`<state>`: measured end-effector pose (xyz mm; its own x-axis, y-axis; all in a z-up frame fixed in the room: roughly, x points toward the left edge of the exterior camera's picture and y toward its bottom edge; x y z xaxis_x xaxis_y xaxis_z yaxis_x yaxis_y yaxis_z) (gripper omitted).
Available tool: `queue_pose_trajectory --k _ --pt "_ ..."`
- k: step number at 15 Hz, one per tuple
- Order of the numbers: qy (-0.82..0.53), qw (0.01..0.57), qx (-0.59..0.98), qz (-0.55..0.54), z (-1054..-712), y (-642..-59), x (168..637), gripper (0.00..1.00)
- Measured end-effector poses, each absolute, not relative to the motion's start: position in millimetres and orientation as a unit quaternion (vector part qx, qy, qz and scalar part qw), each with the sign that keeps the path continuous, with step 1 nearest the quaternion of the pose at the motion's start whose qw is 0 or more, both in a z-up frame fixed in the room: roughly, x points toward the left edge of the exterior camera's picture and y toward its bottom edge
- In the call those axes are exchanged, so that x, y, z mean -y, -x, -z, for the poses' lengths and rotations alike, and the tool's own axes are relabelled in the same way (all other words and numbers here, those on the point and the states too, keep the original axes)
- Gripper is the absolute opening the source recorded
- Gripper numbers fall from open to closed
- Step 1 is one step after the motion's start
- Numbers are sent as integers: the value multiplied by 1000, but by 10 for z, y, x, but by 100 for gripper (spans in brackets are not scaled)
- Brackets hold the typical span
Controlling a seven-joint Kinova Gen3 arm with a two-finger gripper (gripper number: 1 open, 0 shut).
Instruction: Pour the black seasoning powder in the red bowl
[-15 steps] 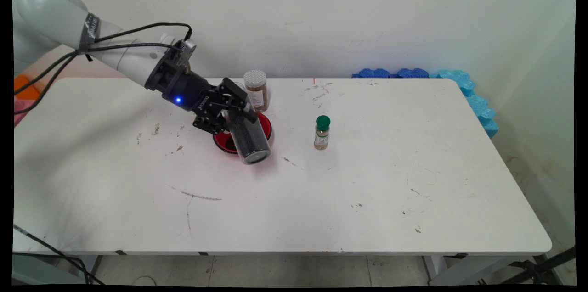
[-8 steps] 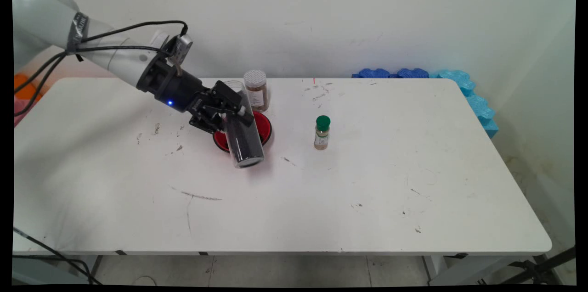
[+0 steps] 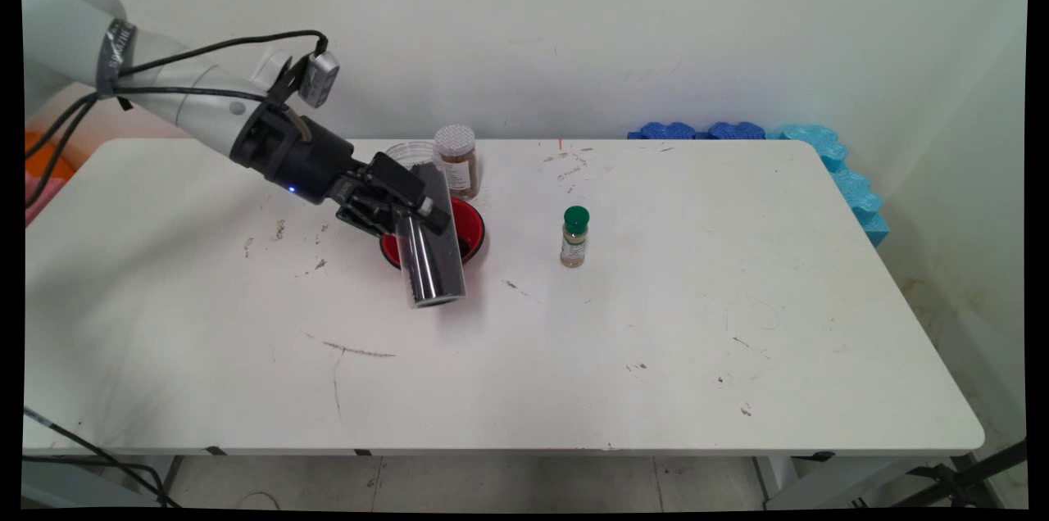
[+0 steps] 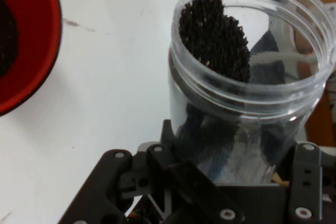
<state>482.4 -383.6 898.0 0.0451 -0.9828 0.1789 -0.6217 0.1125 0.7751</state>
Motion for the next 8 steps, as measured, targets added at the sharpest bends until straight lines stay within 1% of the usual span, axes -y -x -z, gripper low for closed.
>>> queue_pose_trajectory --k 8 --pt "-545 398 712 194 -9114 -4742 3712 0"
